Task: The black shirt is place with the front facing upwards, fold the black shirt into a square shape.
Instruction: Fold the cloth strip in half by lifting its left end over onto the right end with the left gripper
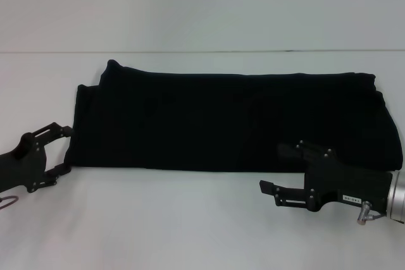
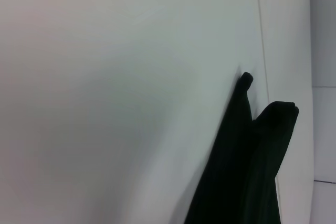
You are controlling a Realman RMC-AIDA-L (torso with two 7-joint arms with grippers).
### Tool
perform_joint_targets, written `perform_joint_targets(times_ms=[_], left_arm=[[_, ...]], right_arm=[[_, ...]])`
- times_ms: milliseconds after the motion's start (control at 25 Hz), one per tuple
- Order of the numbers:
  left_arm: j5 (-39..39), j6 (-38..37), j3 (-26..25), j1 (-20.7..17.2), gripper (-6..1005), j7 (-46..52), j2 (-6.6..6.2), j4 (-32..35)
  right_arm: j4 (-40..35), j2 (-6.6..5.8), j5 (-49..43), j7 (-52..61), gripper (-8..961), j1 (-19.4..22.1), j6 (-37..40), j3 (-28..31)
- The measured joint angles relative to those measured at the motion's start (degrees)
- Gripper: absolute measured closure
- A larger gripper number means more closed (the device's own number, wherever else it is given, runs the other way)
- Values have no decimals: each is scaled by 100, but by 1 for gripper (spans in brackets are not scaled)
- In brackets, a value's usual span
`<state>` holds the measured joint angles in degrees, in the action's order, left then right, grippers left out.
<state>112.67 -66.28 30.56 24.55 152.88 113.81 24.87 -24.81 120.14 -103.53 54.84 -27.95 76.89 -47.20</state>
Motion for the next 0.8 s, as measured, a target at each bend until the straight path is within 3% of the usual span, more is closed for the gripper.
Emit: perform_joint_targets(times_ms=[800], left_arm=[[20, 336, 47, 303, 135, -175, 10, -212]], right_arm=[[2, -9, 36, 0, 29, 0, 23, 24]])
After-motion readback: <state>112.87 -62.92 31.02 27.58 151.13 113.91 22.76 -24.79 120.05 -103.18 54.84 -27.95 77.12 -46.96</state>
